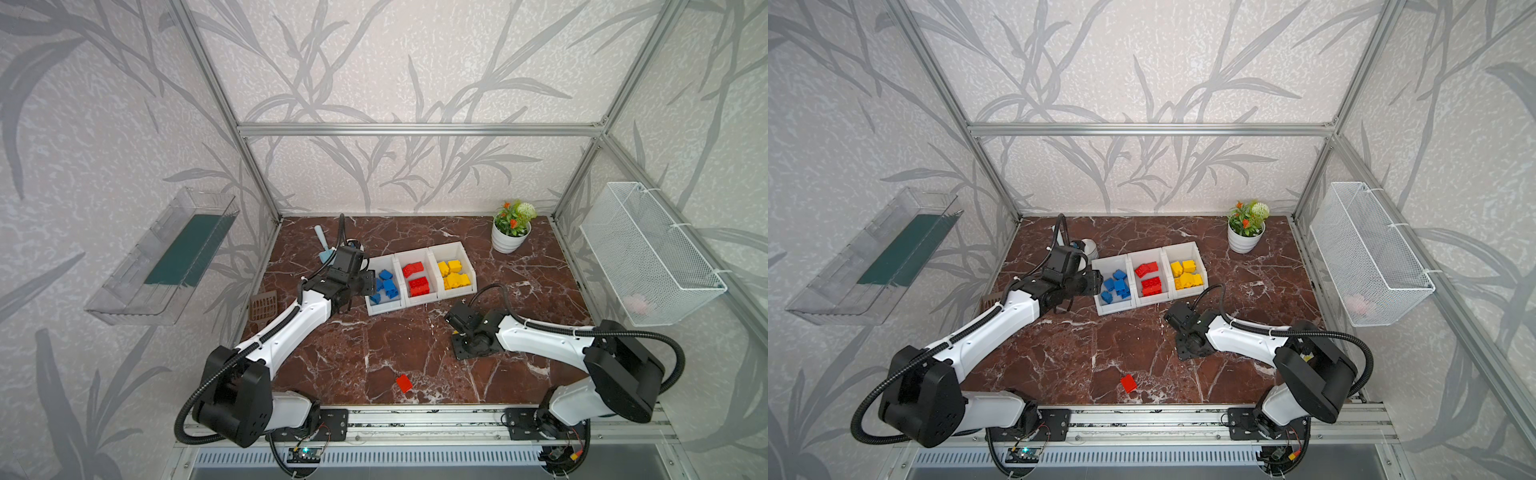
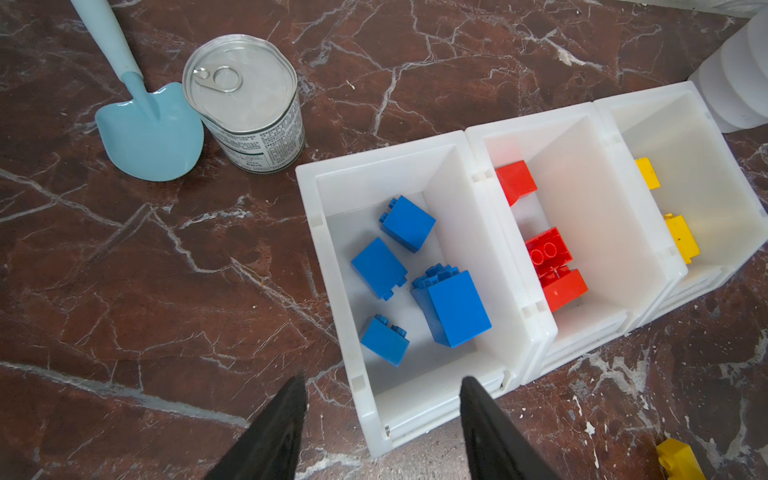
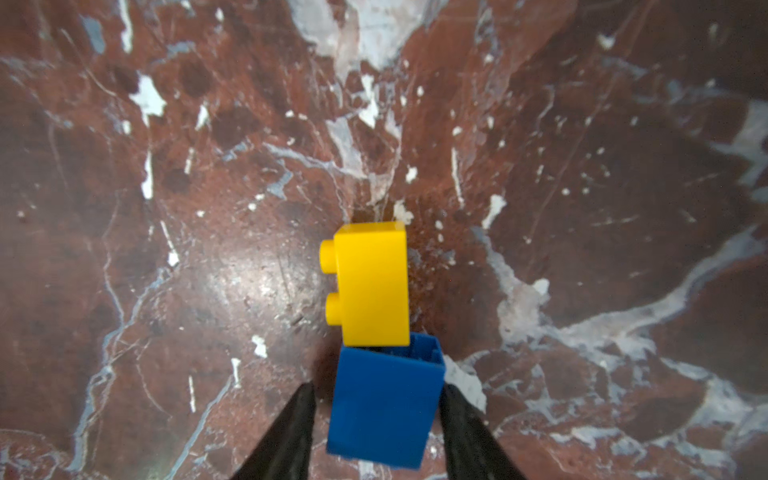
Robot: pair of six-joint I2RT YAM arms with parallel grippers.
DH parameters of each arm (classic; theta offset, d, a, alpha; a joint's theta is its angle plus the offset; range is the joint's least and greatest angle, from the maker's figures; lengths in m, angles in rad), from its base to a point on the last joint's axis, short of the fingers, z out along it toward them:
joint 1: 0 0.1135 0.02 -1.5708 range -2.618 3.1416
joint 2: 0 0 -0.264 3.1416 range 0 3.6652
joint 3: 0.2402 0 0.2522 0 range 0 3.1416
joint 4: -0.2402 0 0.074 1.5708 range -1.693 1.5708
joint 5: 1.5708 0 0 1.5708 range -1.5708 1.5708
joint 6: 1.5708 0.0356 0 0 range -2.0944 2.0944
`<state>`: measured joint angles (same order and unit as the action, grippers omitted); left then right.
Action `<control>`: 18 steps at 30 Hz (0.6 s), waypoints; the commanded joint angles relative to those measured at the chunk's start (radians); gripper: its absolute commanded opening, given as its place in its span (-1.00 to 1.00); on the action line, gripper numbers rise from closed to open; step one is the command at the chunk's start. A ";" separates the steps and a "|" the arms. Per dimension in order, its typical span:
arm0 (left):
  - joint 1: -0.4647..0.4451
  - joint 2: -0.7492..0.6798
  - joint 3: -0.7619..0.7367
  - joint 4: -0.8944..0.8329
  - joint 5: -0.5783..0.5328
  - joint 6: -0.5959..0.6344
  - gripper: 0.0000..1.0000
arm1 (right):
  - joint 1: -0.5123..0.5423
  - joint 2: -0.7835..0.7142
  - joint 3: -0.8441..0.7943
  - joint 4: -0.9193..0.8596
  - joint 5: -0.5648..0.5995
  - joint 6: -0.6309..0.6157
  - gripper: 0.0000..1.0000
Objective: Sort the legos into containers by color
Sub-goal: 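Lower the right gripper onto the blue brick beside the yellow one, grasp, then carry the blue brick with the right gripper into the nearest compartment, release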
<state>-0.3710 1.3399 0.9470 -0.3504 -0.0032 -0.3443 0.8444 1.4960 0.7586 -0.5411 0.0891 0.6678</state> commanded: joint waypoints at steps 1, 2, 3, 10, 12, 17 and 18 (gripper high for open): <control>0.004 -0.033 -0.015 0.004 -0.022 -0.017 0.23 | 0.007 0.008 0.016 -0.008 0.021 0.018 -0.16; 0.005 -0.035 -0.016 0.002 -0.021 -0.018 0.23 | 0.007 0.009 0.016 -0.008 0.021 0.018 -0.19; 0.006 -0.036 -0.020 0.004 -0.021 -0.022 0.23 | 0.007 0.010 0.016 -0.008 0.021 0.018 -0.23; 0.011 -0.057 -0.028 -0.005 -0.030 -0.034 0.24 | 0.016 -0.004 0.021 -0.011 0.023 0.015 -0.37; 0.012 -0.072 -0.034 -0.006 -0.035 -0.037 0.24 | 0.016 -0.009 0.022 -0.017 0.024 0.013 -0.39; 0.023 -0.118 -0.048 -0.028 -0.052 -0.050 0.24 | 0.035 -0.044 0.107 -0.097 0.034 -0.017 -0.40; 0.025 -0.131 -0.055 -0.029 -0.052 -0.051 0.24 | 0.039 -0.052 0.140 -0.110 0.041 -0.025 -0.40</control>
<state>-0.3553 1.2507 0.9092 -0.3546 -0.0288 -0.3748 0.8665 1.4918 0.8131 -0.5976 0.1047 0.6636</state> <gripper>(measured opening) 0.622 0.342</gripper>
